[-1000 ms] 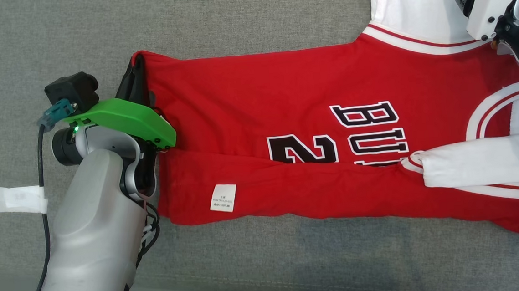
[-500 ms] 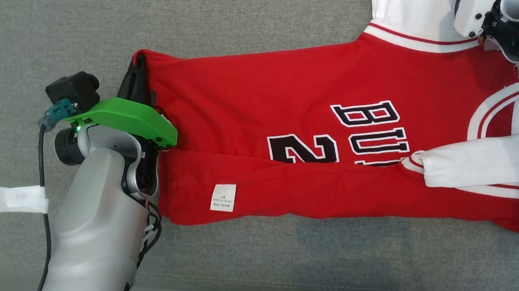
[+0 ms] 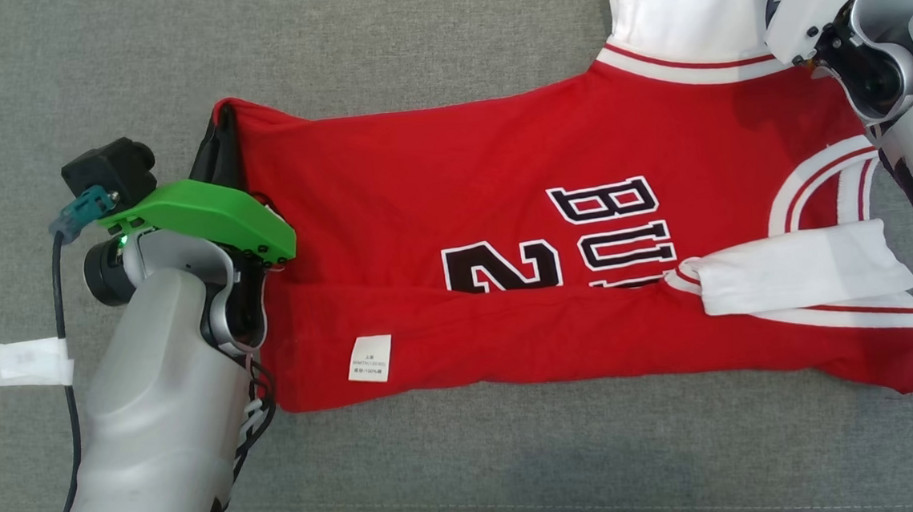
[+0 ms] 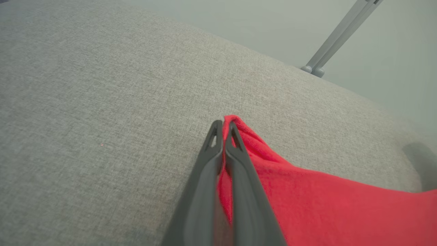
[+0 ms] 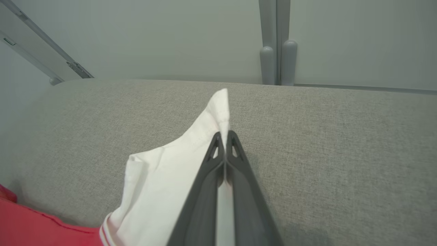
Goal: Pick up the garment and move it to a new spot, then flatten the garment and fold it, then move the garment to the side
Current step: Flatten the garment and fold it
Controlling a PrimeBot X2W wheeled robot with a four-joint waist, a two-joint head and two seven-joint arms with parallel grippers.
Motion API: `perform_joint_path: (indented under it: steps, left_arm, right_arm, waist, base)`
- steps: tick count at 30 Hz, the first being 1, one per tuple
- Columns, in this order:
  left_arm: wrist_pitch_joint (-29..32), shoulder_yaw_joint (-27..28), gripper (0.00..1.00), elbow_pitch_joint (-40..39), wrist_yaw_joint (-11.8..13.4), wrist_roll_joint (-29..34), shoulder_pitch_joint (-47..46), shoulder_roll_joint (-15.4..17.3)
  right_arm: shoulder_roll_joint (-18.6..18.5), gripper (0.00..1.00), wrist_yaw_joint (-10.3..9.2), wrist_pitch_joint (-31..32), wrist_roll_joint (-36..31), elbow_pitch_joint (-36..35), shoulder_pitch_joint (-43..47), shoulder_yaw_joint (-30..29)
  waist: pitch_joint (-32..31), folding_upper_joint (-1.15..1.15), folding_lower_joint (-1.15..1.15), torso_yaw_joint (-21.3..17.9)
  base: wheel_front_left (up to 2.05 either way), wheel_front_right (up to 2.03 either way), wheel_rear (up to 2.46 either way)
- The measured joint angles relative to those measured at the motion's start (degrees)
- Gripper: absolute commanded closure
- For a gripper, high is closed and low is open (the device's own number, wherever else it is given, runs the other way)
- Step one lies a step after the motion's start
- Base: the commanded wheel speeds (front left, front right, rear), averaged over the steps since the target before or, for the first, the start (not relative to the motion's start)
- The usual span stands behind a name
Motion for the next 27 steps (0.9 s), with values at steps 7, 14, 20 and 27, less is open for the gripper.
perform_joint_path:
  steps: [7, 14, 20, 27]
  left_arm:
    - [-0.48, 2.34, 1.00, 0.40, 0.00, -1.26, 2.35, 1.14]
    - [-0.99, 3.60, 1.00, -1.03, -0.60, -2.67, 6.83, 2.61]
    - [-1.01, 3.88, 1.00, -2.40, -1.18, -3.41, 12.20, 2.53]
    - [-1.19, 4.99, 1.00, -5.53, -1.29, -4.70, 18.12, 2.36]
  right_arm:
    - [0.47, 1.00, 0.53, -7.71, 1.10, -3.41, 4.96, 1.07]
    - [-0.98, 1.00, 0.53, -19.13, -0.04, -8.09, 13.76, 3.64]
    - [-2.43, 1.00, 0.54, -23.87, -2.45, -12.32, 20.08, 6.58]
    - [-4.36, 1.00, 0.54, -22.77, -5.89, -17.20, 27.91, 4.85]
  waist:
    - [-2.94, 0.00, 0.00, -2.08]
    - [-6.89, 0.00, 0.00, -4.50]
    - [-10.11, 0.00, 0.00, -5.79]
    - [-13.67, 0.00, 0.00, -6.59]
  base:
    - [0.00, 0.00, 0.00]
    - [0.00, 0.00, 0.00]
    - [0.00, 0.00, 0.00]
    - [0.00, 0.00, 0.00]
